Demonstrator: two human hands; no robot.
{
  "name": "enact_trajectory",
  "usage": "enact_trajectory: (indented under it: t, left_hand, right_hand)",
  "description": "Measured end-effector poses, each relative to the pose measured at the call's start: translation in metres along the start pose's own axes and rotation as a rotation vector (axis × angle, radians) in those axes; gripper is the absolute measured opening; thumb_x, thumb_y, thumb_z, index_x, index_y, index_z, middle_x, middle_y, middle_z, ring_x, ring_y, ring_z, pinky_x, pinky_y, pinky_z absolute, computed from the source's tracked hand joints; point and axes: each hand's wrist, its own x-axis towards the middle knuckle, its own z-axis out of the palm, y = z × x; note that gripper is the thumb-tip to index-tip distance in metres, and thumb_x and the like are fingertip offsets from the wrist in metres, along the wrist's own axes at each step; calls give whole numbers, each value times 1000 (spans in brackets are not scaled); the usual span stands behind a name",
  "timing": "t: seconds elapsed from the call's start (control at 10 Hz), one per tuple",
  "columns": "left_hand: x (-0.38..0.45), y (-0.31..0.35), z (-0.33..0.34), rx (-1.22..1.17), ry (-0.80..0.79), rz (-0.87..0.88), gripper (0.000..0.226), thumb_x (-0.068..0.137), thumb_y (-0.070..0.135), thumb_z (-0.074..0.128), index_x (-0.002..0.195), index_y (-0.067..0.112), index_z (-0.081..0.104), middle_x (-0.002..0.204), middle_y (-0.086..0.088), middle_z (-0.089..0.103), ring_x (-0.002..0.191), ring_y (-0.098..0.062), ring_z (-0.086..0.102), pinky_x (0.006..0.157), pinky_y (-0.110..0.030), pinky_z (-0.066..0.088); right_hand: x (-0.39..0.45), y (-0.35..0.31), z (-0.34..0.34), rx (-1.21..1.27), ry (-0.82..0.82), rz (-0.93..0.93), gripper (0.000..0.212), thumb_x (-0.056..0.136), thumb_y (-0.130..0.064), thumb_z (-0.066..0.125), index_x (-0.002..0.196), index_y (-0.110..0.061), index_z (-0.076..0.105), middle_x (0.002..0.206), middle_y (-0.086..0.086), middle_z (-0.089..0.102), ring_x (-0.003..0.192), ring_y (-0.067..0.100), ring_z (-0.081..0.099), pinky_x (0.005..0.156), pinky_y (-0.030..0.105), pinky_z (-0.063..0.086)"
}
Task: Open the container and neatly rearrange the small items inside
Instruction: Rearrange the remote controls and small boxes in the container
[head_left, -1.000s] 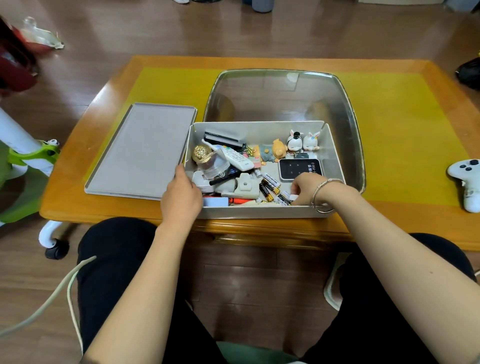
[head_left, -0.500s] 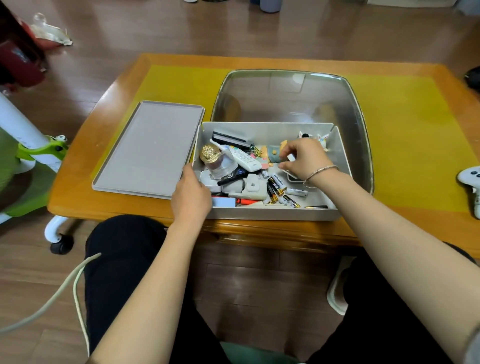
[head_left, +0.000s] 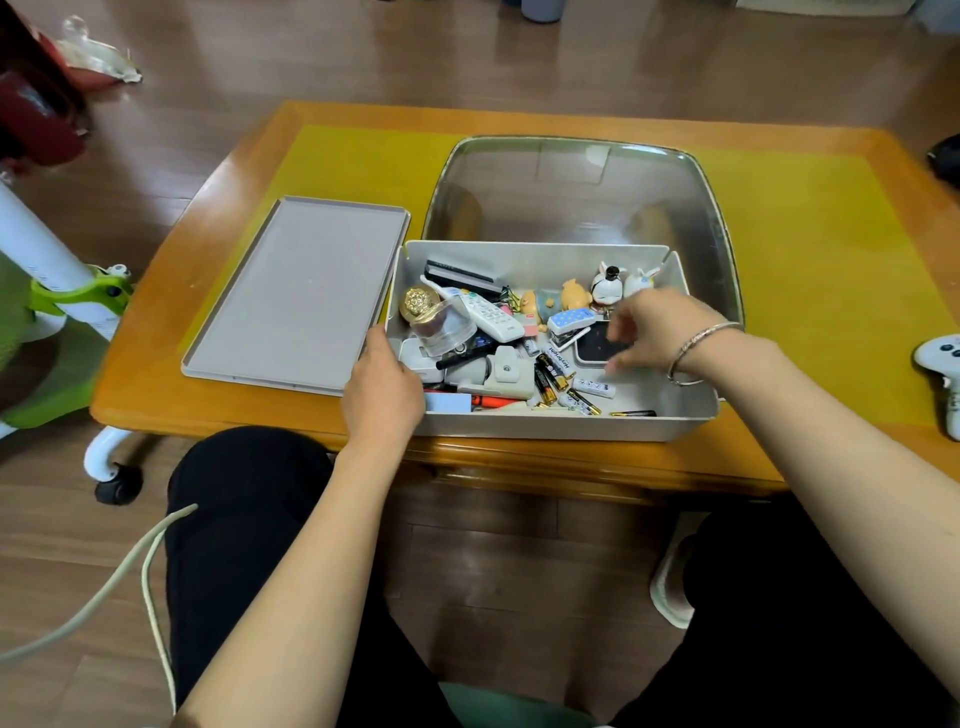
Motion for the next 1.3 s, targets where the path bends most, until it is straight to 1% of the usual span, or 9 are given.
enact_trajectory:
  t: [0.1,0.2,0.5,0.7,0.8,1.0,1.1,1.2,1.3]
  left_hand:
    - [0,0,0,5,5,0,42,92,2,42,134,11,38,114,-19,58,99,-38,56,67,-38,38]
    - [0,0,-1,2,4,-1,42,93,2,42,133,11,38,114,-19,58,98,-37,56,67,-38,38]
    - [-1,1,1,8,21,-9,41,93,3,43,134,11,39,114,-19,59,100,-37,57,68,-37,40]
    - [-1,0,2,2,36,-1,39,94,5,42,133,11,40,111,-18,60,97,-36,57,66,-37,39]
    - [-1,-1,2,0,43,1,37,95,6,42,131,12,41,110,-17,60,94,-34,58,64,-35,38]
    - [0,-2,3,-8,38,12,40,94,5,42,133,12,40,113,-17,60,97,-35,58,64,-36,38]
    - [1,-3,4,-18,38,12,44,95,5,42,137,14,37,116,-17,60,99,-36,58,67,-37,40]
    - [1,-4,5,-30,40,12,45,95,5,42,138,15,36,115,-16,60,99,-35,58,67,-36,42]
    - [1,-3,5,-35,39,5,45,94,4,42,138,14,36,114,-17,61,99,-35,58,67,-37,42]
  right_hand:
    - [-4,0,1,-110,-352,165,47,60,-41,85,93,-13,65,86,5,68,68,22,64,65,28,54]
    - [-1,-5,15,-187,-470,219,47,70,-29,80,107,-7,60,95,8,67,77,25,66,73,33,57]
    - [0,-22,52,13,-260,-2,34,75,-19,70,106,-10,57,106,8,62,98,27,58,76,26,42]
    - [-7,-23,53,258,-128,35,12,75,-4,65,79,-14,59,72,-2,60,75,19,59,70,23,45]
    - [-9,-32,52,555,-47,108,23,83,8,45,79,-11,58,70,12,64,65,26,64,57,30,57]
    - [-2,-36,43,432,-181,46,23,84,-23,65,106,-18,63,87,2,62,79,22,64,46,11,47]
    - [-3,-28,40,414,-278,76,62,71,-45,76,120,-17,52,103,1,59,91,22,62,70,33,56]
    - [-1,-34,47,258,-331,11,77,72,-48,74,135,-20,41,122,6,55,108,23,55,94,31,43]
    - [5,-49,46,232,-358,-16,61,76,-42,73,126,-20,47,99,-2,55,85,18,53,75,26,42]
